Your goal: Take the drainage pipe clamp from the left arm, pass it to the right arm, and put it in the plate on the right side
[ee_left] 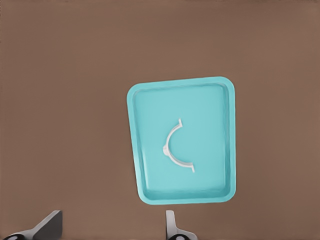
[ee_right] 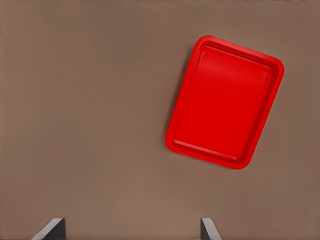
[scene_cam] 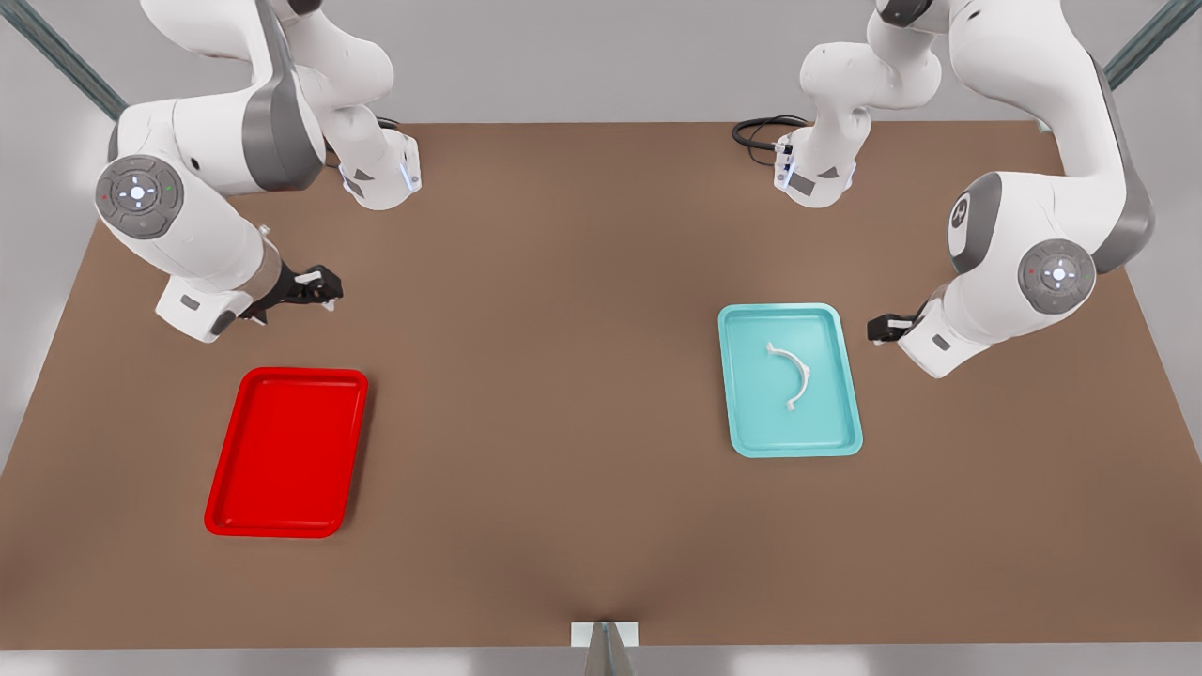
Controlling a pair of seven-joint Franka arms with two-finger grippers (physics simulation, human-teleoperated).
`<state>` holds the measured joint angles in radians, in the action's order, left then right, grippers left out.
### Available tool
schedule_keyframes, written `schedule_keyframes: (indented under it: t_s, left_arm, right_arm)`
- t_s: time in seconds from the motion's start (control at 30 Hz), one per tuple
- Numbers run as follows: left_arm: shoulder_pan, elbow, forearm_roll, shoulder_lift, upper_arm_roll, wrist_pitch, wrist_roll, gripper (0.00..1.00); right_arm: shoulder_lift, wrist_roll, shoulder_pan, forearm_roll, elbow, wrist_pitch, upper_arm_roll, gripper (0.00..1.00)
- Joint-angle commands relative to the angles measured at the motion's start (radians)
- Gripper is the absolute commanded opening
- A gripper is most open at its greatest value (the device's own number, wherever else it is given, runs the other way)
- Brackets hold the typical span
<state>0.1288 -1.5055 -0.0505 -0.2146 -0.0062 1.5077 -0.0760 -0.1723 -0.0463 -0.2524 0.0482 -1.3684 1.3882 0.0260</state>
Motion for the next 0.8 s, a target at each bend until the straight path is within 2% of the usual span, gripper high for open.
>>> schedule_keyframes:
  t_s: [0.0, 0.07, 0.13, 0.23, 0.27, 0.43, 0.47, 0.5, 0.53, 0.57, 0.7, 0.73, 0.77]
  left_arm:
    - [0.000, -0.001, -0.002, 0.001, 0.000, 0.006, -0.044, 1.00]
    - [0.000, -0.022, -0.002, -0.003, 0.000, 0.023, -0.045, 1.00]
    - [0.069, -0.214, -0.002, -0.078, 0.000, 0.365, -0.048, 1.00]
    - [0.069, -0.260, 0.000, -0.247, 0.000, 0.649, 0.140, 1.00]
    - [0.069, -0.291, 0.000, -0.247, 0.000, 0.683, 0.168, 1.00]
    - [0.071, -0.312, 0.000, -0.247, 0.000, 0.672, 0.170, 1.00]
    - [0.072, -0.282, 0.000, -0.290, -0.008, 0.606, 0.170, 1.00]
    - [0.065, -0.222, -0.002, -0.284, -0.009, 0.467, 0.166, 1.00]
    - [0.058, -0.104, -0.003, -0.285, -0.009, 0.231, 0.163, 1.00]
    - [0.063, -0.068, -0.011, -0.290, -0.009, 0.163, 0.160, 1.00]
    - [0.061, -0.071, -0.003, -0.312, -0.009, 0.146, 0.166, 1.00]
    - [0.069, -0.117, -0.005, -0.324, -0.009, 0.192, 0.166, 1.00]
    - [0.060, -0.232, -0.006, -0.302, -0.012, 0.348, 0.166, 1.00]
  right_arm:
    - [0.000, -0.067, -0.002, -0.004, 0.000, 0.005, 0.000, 1.00]
    - [-0.003, -0.073, -0.001, -0.008, 0.000, 0.008, 0.000, 1.00]
    - [-0.004, -0.070, 0.001, -0.007, 0.000, 0.008, 0.000, 1.00]
    - [-0.018, -0.069, 0.002, -0.013, -0.006, 0.008, 0.000, 1.00]
    - [-0.035, -0.070, 0.001, -0.016, -0.020, 0.008, -0.001, 1.00]
    - [-0.098, -0.070, 0.004, -0.044, -0.072, 0.061, 0.000, 1.00]
    - [-0.098, -0.070, 0.008, -0.044, -0.104, 0.097, 0.000, 1.00]
    - [-0.099, -0.070, 0.008, -0.045, -0.118, 0.106, 0.000, 1.00]
    - [-0.102, -0.070, 0.012, -0.053, -0.129, 0.114, 0.000, 1.00]
    - [-0.111, -0.070, 0.012, -0.059, -0.135, 0.114, 0.000, 1.00]
    - [-0.151, -0.070, 0.012, -0.076, -0.147, 0.115, 0.000, 1.00]
    - [-0.164, -0.069, 0.012, -0.077, -0.147, 0.118, 0.000, 1.00]
    - [-0.177, -0.070, 0.010, -0.080, -0.146, 0.123, 0.000, 1.00]
